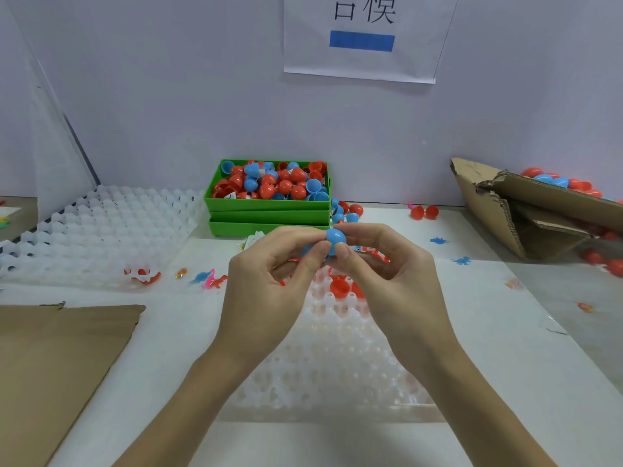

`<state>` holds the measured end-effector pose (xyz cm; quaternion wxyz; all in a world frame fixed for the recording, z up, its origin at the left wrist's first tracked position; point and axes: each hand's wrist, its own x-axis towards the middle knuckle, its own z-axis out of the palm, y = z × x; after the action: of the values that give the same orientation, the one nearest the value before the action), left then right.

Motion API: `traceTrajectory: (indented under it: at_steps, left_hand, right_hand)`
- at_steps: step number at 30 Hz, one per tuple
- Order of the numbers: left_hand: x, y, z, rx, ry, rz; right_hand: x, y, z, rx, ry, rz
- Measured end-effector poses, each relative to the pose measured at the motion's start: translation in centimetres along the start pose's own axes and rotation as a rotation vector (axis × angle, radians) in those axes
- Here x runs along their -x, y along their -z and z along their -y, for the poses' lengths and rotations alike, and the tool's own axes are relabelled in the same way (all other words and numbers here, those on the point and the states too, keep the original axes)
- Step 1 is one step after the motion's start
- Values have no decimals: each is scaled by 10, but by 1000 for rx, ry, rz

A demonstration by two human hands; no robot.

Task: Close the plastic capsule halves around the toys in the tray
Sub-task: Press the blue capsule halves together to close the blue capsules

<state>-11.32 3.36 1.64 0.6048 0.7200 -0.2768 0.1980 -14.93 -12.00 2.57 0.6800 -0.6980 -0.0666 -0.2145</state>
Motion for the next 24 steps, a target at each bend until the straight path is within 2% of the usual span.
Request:
traceTrajectory:
  at_steps: [10,18,24]
  left_hand:
    - [-3,5,-1,92,64,-20]
    - [-5,12,-4,-21,-48,-74]
    - [-6,12,-4,-2,-43,-72]
  right_hand:
    - [0,1,2,-21,6,48]
    - [-1,2,6,-17,10,122]
    - [0,1,5,22,26,104]
